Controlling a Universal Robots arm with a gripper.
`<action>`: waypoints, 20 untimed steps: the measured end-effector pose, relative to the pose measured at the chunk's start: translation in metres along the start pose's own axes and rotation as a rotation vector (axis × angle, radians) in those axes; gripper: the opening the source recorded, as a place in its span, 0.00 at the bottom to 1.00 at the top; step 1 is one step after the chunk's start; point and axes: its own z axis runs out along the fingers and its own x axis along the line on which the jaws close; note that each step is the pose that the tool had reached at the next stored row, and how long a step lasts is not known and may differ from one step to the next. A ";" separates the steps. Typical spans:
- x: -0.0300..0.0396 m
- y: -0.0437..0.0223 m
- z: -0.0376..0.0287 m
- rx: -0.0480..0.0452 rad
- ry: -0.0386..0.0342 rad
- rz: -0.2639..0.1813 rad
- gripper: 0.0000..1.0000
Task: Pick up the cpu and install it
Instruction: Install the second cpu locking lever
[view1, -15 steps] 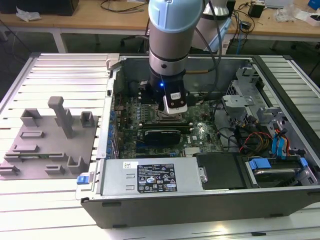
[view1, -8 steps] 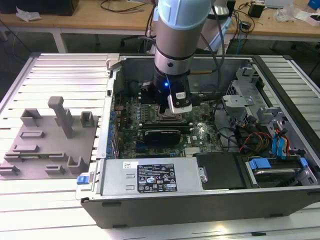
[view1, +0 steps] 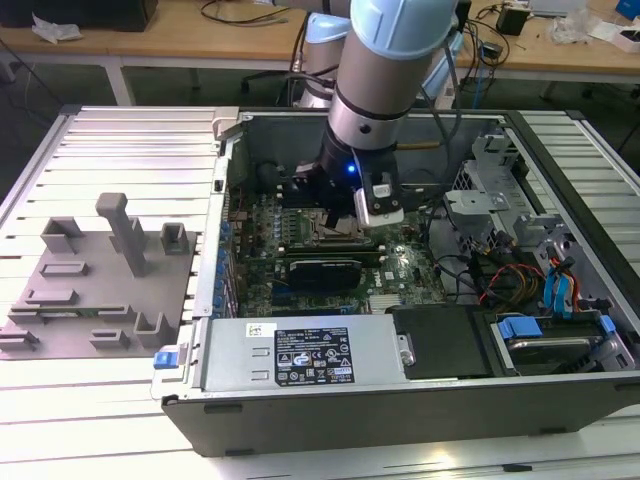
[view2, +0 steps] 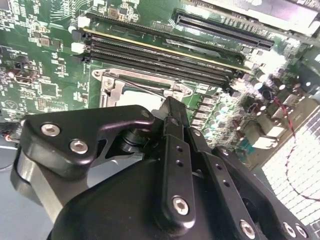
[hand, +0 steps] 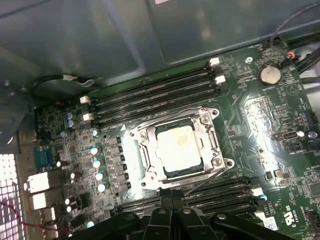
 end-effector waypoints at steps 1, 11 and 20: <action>-0.0010 0.0002 -0.0001 0.0084 0.0112 -0.022 0.11; -0.0023 -0.0017 0.0120 0.0444 0.0355 -0.272 0.11; 0.0091 -0.0051 0.0203 0.0403 -0.0360 -0.305 0.11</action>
